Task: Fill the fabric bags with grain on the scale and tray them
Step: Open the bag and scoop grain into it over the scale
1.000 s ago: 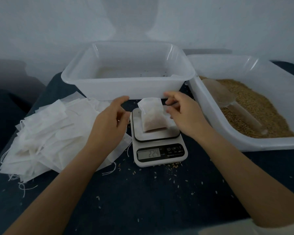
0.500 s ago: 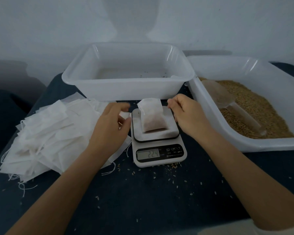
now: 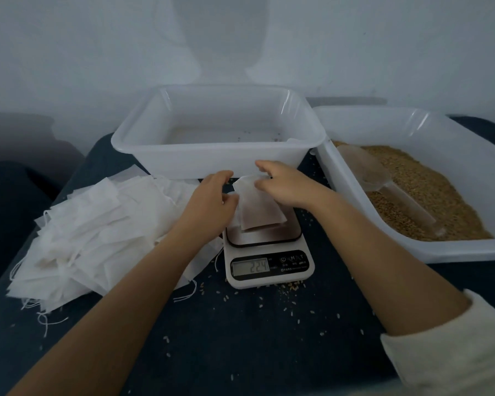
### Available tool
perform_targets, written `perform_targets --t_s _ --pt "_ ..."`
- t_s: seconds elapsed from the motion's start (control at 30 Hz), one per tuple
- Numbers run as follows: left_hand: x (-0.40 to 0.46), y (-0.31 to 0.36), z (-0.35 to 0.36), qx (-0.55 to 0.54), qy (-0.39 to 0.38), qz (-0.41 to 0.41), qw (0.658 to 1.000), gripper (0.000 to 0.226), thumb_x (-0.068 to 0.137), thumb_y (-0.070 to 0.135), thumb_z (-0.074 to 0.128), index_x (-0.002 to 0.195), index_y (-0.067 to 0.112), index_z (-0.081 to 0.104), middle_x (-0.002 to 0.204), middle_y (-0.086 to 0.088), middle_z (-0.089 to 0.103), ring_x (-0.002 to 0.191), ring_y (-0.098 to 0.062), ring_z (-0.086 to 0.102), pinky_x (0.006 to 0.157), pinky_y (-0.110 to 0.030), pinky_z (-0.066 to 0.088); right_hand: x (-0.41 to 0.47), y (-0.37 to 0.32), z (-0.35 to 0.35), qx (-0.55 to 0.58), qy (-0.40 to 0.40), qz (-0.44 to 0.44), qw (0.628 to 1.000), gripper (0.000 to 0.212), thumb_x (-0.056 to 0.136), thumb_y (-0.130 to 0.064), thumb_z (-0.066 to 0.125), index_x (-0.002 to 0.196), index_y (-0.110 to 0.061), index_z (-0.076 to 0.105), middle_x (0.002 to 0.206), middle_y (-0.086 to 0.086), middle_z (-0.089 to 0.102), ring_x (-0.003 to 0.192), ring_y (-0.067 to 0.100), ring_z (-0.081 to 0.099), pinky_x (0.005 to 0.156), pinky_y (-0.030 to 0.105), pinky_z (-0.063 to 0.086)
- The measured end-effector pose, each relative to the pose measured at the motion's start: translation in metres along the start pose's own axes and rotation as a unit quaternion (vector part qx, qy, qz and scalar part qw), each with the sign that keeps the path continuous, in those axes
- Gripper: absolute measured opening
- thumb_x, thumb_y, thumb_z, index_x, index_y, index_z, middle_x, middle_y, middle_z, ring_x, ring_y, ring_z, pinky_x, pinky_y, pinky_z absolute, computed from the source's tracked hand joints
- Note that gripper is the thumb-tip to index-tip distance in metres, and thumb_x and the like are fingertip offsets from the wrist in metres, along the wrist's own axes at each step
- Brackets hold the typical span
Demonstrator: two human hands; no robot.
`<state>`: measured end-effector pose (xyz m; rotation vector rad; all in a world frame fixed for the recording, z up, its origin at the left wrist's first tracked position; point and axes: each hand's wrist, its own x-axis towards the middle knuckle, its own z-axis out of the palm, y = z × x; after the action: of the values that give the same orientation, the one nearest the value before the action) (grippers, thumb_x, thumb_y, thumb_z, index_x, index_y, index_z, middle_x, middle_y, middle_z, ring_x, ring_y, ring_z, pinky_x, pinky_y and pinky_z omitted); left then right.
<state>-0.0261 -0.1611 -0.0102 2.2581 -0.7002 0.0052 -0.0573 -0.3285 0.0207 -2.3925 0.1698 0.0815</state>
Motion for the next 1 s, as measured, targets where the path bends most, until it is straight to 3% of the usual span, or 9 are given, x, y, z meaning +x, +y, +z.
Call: perform_targets --t_s 0.17,0.27,0.4,0.53,0.6,0.67,0.77,0.87,1.0 --pt "0.009 0.013 -0.001 0.018 -0.024 0.027 0.999 0.049 0.093 0.018 0.052 0.139 0.019 0.038 0.138 -0.002 0.043 0.098 -0.012 0.053 0.088 -0.021 0.035 0.0 -0.009 -0.002 -0.041 0.058 -0.017 0.997 0.019 0.094 -0.023 0.058 0.109 -0.015 0.067 0.103 -0.003 0.065 0.098 0.016 0.061 0.083 0.027 0.047" --pt "0.012 0.023 -0.006 0.046 -0.018 0.085 0.995 0.044 0.091 0.016 0.053 0.134 0.021 0.045 0.132 -0.001 0.049 0.102 -0.018 0.052 0.083 -0.016 0.031 -0.011 -0.018 -0.012 -0.035 0.092 -0.049 0.994 0.013 0.09 -0.029 0.063 0.095 -0.018 0.068 0.09 -0.006 0.065 0.088 0.013 0.062 0.079 0.027 0.049" --pt "0.02 0.039 -0.017 0.057 0.057 0.143 0.986 0.017 0.087 0.017 0.062 0.102 0.009 0.066 0.102 -0.004 0.057 0.09 -0.016 0.054 0.074 -0.014 0.035 -0.031 -0.034 -0.027 -0.039 0.087 -0.067 0.993 0.018 0.085 -0.042 0.068 0.079 -0.025 0.064 0.073 -0.015 0.059 0.069 0.0 0.057 0.062 0.016 0.044" --pt "0.022 0.05 -0.021 0.066 0.057 0.182 0.979 0.007 0.082 0.011 0.067 0.088 0.008 0.071 0.083 -0.003 0.057 0.069 -0.013 0.053 0.066 -0.009 0.037 -0.047 -0.036 -0.06 -0.038 0.107 -0.026 0.993 0.017 0.088 -0.036 0.064 0.077 -0.024 0.066 0.074 -0.013 0.064 0.074 0.006 0.062 0.058 0.016 0.042" --pt "0.02 0.054 -0.021 0.086 0.046 0.199 0.975 0.004 0.082 0.012 0.067 0.085 0.009 0.068 0.08 -0.005 0.063 0.07 -0.016 0.056 0.071 -0.023 0.045 -0.049 -0.02 -0.09 -0.052 0.19 0.023 0.98 0.018 0.091 -0.022 0.058 0.087 -0.01 0.071 0.087 0.004 0.071 0.085 0.02 0.066 0.075 0.031 0.052" --pt "0.019 0.055 -0.021 0.103 0.046 0.218 0.969 0.004 0.083 0.013 0.066 0.081 0.009 0.064 0.074 -0.003 0.063 0.069 -0.019 0.057 0.067 -0.034 0.047 -0.049 0.003 -0.12 -0.122 0.211 0.13 0.961 0.02 0.091 -0.013 0.053 0.097 0.0 0.066 0.103 0.016 0.068 0.093 0.03 0.063 0.081 0.036 0.051" --pt "0.02 0.054 -0.021 0.136 0.043 0.238 0.961 0.008 0.085 0.014 0.063 0.08 0.009 0.062 0.071 -0.003 0.062 0.066 -0.024 0.057 0.062 -0.035 0.045 -0.057 0.039 -0.139 -0.278 0.075 0.292 0.912 0.022 0.092 -0.01 0.055 0.11 0.002 0.06 0.116 0.018 0.059 0.095 0.03 0.054 0.077 0.034 0.042" --pt "0.018 0.054 -0.022 0.168 0.053 0.268 0.947 0.007 0.083 0.012 0.065 0.08 0.007 0.063 0.08 -0.006 0.066 0.074 -0.027 0.058 0.064 -0.04 0.049 -0.062 0.064 -0.136 -0.338 -0.04 0.348 0.874 0.037 0.086 -0.016 0.068 0.119 -0.001 0.06 0.112 0.013 0.059 0.093 0.027 0.055 0.078 0.034 0.046" --pt "0.014 0.056 -0.021 0.227 0.047 0.314 0.921 0.009 0.081 0.006 0.067 0.073 0.006 0.063 0.079 -0.007 0.064 0.071 -0.029 0.058 0.054 -0.037 0.049 -0.061 0.077 -0.131 -0.317 -0.034 0.371 0.872 0.042 0.084 -0.022 0.071 0.12 -0.003 0.059 0.109 0.012 0.059 0.096 0.028 0.057 0.079 0.035 0.047"
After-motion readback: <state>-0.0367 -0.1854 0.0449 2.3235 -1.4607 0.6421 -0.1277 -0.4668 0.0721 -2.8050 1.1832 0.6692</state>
